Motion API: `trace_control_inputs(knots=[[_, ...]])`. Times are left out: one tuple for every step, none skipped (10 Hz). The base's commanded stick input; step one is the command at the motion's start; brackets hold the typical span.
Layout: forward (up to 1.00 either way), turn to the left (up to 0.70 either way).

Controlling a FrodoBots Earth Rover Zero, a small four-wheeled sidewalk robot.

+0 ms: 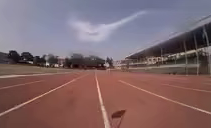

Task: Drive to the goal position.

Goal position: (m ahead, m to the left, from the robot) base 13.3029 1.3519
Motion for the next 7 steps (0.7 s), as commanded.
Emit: trace_control_inputs(knots=[[0.70, 0.00], [0.70, 0.00], [0.70, 0.00], [0.70, 0.00], [0.70, 0.00], [0.70, 0.00], [0.70, 0.00]])
